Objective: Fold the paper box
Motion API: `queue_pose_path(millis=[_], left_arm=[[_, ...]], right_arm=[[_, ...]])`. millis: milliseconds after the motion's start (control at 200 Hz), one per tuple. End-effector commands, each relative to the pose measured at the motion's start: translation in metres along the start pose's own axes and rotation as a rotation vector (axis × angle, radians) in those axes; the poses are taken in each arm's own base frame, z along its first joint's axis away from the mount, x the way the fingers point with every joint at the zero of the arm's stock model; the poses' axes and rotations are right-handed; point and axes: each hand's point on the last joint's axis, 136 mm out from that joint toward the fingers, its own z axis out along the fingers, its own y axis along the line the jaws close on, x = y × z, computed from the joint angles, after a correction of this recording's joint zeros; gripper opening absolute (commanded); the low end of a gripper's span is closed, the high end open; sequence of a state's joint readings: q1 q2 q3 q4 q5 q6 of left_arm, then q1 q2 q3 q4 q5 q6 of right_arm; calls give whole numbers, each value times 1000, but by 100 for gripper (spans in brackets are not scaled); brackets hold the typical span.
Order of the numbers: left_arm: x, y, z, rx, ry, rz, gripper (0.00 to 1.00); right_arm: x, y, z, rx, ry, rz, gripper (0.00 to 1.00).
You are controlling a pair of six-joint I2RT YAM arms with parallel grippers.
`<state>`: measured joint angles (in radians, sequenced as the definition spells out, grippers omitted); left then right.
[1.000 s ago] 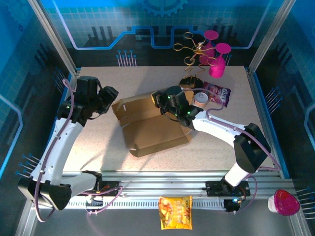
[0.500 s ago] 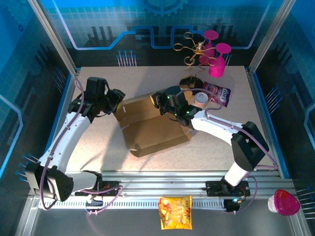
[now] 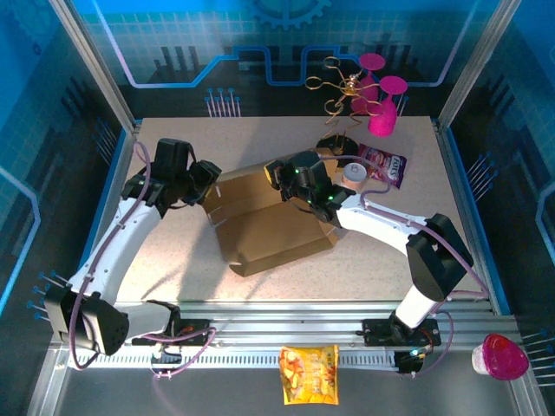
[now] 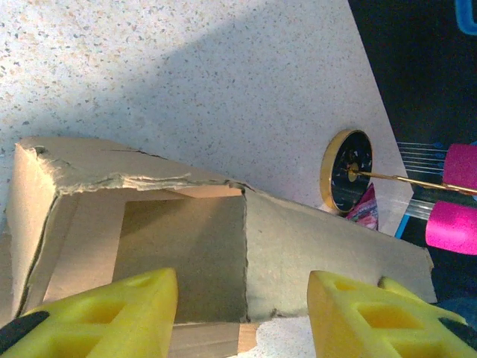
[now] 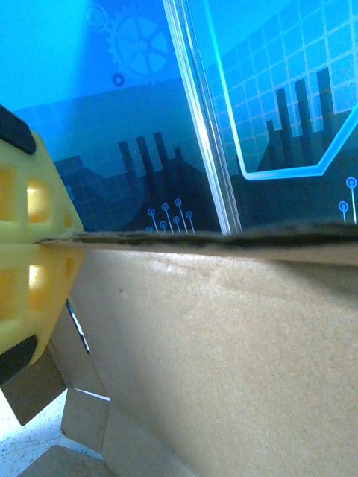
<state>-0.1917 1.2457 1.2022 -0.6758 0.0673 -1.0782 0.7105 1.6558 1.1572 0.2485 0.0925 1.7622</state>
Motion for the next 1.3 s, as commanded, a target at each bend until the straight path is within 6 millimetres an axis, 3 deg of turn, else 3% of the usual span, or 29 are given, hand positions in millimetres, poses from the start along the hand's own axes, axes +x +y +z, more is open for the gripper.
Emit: queue_pose_path(millis=[0,210,255,355,395,490,530,600,645,735,811,946,1026,1191,1296], left_arm=[[0,-2,-3,11,5,-6,49],[0,-14,16,59,35,-45,40],[0,-17,20,70,42,-53,33],[-4,-24,18,89,24,-55,6],[-6,-26,15,93,13,-48,0],[-11,-35,0,106,-15,-5,2],[-15,-38,-9,116,-35,13,13],[-25,-39,-28,124,-87,37,42],[-34,-34,-40,116,-120,39,52],[-53,-8,-54,89,-159,-20,53],[-62,21,-55,70,-160,-94,47],[-55,80,-24,29,-72,-247,29],[-44,100,1,48,-17,-305,14],[-30,111,51,199,80,-418,8],[-26,112,72,239,115,-427,7]], right_arm=[[-3,16,-2,-49,0,2,0],[0,17,-2,-53,12,4,0],[0,18,-3,-54,13,4,0],[-1,19,-8,-54,6,4,0],[-2,22,-11,-63,0,3,0],[-7,18,-19,-26,-26,-5,0],[-8,20,-23,-17,-35,-9,0],[-10,27,-32,-12,-57,-9,0],[-12,29,-39,10,-72,0,0],[-17,37,-52,22,-110,19,0],[-19,44,-60,24,-117,51,0],[-22,56,-71,10,-131,83,0],[-25,61,-76,2,-144,93,0],[-34,61,-81,-11,-170,127,0],[-39,62,-83,-17,-183,139,0]])
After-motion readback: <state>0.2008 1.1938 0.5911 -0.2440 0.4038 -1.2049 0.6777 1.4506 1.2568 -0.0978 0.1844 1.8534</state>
